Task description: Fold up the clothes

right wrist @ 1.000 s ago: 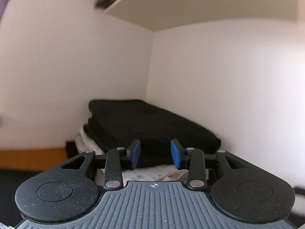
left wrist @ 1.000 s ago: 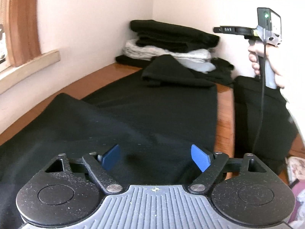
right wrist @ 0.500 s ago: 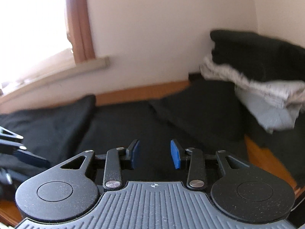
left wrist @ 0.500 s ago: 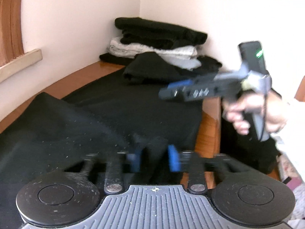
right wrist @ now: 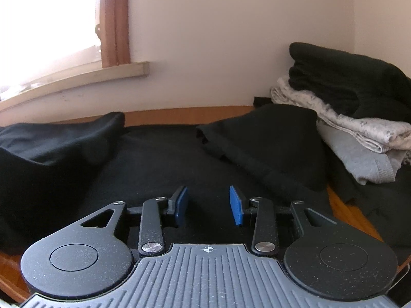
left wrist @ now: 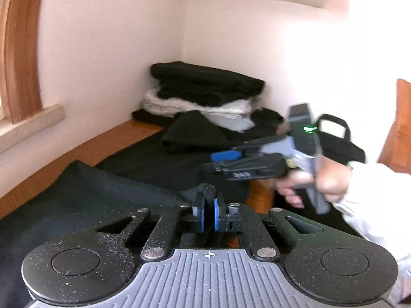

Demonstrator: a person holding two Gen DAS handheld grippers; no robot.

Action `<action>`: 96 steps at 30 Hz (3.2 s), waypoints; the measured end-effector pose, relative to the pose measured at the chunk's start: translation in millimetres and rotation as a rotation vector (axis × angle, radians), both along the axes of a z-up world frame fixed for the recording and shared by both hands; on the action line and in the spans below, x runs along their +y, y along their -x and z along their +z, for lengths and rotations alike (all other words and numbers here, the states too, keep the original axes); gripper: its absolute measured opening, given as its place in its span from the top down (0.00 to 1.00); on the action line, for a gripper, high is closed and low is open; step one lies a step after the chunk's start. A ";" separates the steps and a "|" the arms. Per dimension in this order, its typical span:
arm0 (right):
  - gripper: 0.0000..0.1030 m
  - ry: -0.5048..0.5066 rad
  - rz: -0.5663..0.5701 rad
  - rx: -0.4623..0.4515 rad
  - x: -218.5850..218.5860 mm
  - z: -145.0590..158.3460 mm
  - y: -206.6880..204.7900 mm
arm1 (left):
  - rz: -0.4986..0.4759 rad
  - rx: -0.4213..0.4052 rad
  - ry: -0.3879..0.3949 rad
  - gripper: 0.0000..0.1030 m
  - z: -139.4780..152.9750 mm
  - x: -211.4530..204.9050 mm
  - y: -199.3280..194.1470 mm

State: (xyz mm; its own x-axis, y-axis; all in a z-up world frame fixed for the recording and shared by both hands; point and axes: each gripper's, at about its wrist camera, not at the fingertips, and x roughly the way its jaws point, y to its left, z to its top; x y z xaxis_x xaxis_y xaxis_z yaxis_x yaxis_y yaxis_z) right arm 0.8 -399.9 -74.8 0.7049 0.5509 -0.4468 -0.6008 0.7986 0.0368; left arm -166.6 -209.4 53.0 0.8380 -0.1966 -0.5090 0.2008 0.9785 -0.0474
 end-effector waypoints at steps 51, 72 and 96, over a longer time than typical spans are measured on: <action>0.53 0.135 0.189 -0.025 121.2 62.2 -98.0 | 0.344 0.130 -0.043 0.22 -44.2 176.8 12.6; 0.52 0.192 0.132 -0.091 35.2 42.7 -61.5 | 0.293 0.139 -0.047 0.04 -35.7 136.7 -50.5; 0.72 0.059 -0.184 -0.054 -68.1 67.9 -99.0 | 0.298 0.154 -0.059 0.01 -34.8 137.5 -51.9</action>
